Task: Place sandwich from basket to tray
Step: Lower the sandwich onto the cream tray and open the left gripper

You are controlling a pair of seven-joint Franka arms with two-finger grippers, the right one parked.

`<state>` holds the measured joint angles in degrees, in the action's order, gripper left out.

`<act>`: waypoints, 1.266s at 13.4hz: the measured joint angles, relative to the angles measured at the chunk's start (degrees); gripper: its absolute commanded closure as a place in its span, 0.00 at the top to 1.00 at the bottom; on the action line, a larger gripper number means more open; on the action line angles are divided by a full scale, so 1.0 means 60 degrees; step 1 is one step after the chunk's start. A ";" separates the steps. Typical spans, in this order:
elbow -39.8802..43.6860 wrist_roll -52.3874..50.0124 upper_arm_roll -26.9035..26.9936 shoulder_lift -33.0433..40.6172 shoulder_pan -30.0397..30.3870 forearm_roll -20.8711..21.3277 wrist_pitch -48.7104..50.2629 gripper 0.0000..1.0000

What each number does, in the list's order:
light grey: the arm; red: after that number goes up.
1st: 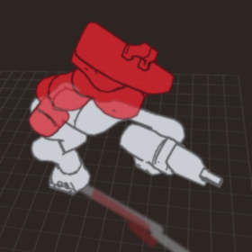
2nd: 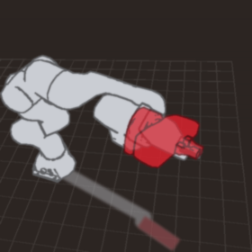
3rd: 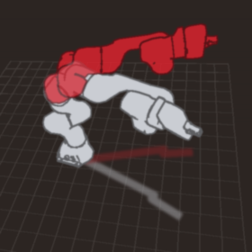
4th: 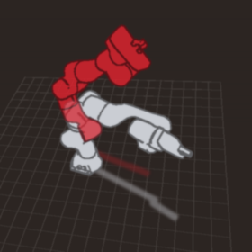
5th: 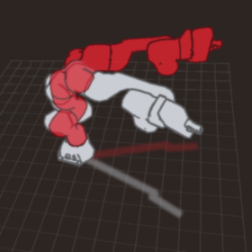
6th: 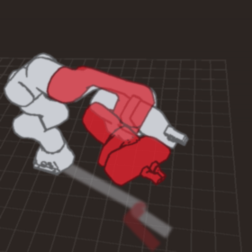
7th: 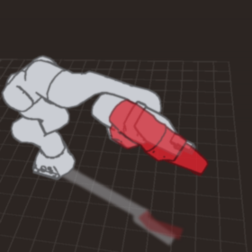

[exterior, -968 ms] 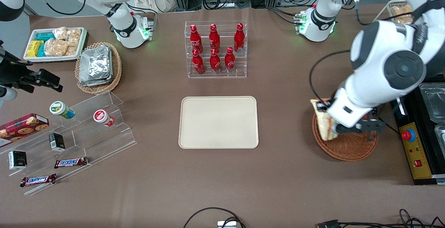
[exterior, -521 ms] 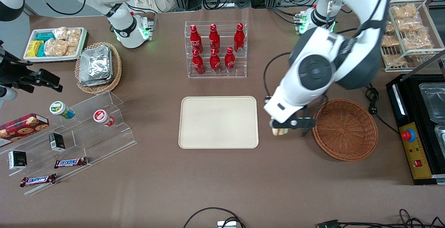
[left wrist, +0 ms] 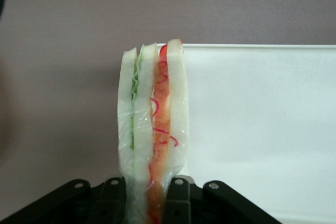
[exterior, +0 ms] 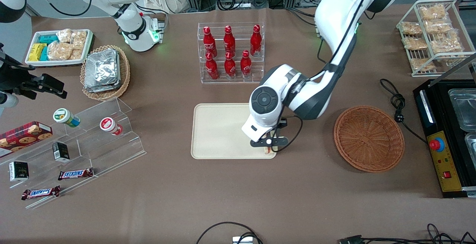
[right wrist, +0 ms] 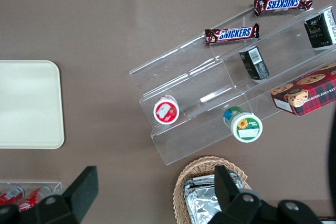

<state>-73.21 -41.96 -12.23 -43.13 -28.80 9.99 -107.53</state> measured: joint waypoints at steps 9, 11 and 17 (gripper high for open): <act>-0.0361 -0.0358 -0.0026 -0.0923 -0.0198 0.0585 -0.1305 0.63; -0.0460 -0.0376 -0.0026 -0.0925 -0.0198 0.0600 -0.1349 1.00; -0.0506 -0.0462 -0.0027 -0.0683 -0.0159 0.0614 -0.1368 1.00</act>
<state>-76.25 -44.74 -12.39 -47.23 -29.75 13.68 -115.73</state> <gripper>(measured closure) 0.084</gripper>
